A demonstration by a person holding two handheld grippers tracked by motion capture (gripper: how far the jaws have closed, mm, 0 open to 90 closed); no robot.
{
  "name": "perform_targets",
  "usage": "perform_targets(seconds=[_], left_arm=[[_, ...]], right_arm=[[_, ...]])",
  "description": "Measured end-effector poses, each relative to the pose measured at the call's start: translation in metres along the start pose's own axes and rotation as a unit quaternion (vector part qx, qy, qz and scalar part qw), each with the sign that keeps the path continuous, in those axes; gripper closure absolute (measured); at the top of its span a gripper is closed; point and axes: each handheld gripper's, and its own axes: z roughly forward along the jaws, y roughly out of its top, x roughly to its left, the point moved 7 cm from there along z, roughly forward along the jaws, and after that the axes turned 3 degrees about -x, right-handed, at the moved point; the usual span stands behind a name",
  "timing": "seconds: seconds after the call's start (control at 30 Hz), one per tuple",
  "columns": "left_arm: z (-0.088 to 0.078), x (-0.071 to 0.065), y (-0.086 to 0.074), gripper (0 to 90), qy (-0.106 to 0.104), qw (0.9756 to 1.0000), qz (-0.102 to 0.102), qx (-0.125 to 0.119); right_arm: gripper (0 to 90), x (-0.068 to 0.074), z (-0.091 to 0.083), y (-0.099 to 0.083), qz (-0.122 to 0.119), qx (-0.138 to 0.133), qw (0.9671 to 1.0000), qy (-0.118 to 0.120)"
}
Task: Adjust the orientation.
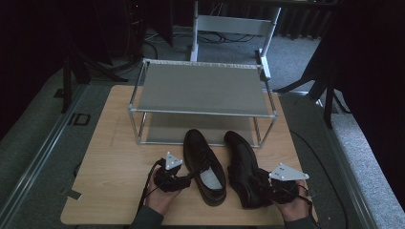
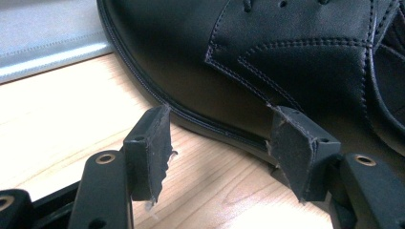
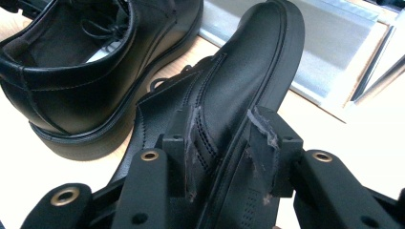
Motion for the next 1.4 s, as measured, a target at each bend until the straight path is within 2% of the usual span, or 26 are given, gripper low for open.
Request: perform_targets(seconds=[0.2, 0.23, 0.33, 0.53, 0.6, 0.77, 0.93, 1.1, 1.17, 1.23, 1.4], left_arm=[[0.000, 0.001, 0.000, 40.0, -0.003, 1.0000, -0.002, 0.001], [0.000, 0.001, 0.000, 40.0, -0.002, 1.0000, -0.002, 0.002], [0.001, 0.001, 0.000, 40.0, -0.002, 1.0000, -0.003, 0.002], [0.001, 0.001, 0.000, 40.1, -0.002, 1.0000, -0.003, 0.002], [0.001, 0.001, 0.001, 40.4, -0.002, 1.0000, -0.002, 0.003], [0.002, 0.003, 0.001, 40.9, -0.003, 1.0000, -0.005, 0.001], [0.004, 0.005, 0.002, 41.2, -0.004, 1.0000, -0.005, 0.003], [0.007, 0.010, 0.003, 41.2, 0.001, 1.0000, -0.008, 0.006], [0.009, 0.011, 0.002, 41.8, 0.004, 0.9999, -0.009, 0.009], [0.011, 0.012, 0.002, 42.2, 0.005, 0.9999, -0.008, 0.012], [0.011, 0.012, 0.002, 42.3, 0.005, 0.9999, -0.008, 0.011]], right_arm=[[61.8, -0.006, -0.001, -0.004, 0.007, 0.005, 0.9999, -0.008], [61.5, -0.008, 0.000, -0.006, 0.006, 0.007, 0.9998, -0.017], [62.4, -0.013, -0.004, -0.007, 0.018, 0.002, 0.9996, -0.024], [63.7, -0.020, -0.007, -0.007, 0.024, 0.001, 0.9990, -0.038], [64.5, -0.025, -0.009, -0.008, 0.028, -0.001, 0.9984, -0.050], [66.9, -0.042, -0.014, -0.012, 0.040, 0.009, 0.9945, -0.096], [66.3, -0.055, -0.015, -0.018, 0.060, 0.017, 0.9924, -0.106], [68.3, -0.074, -0.013, -0.031, 0.089, 0.042, 0.9856, -0.138], [68.6, -0.081, -0.012, -0.036, 0.104, 0.046, 0.9838, -0.139], [68.4, -0.084, -0.011, -0.039, 0.114, 0.042, 0.9837, -0.132], [62.6, -0.087, -0.012, -0.039, 0.106, 0.045, 0.9826, -0.145]])
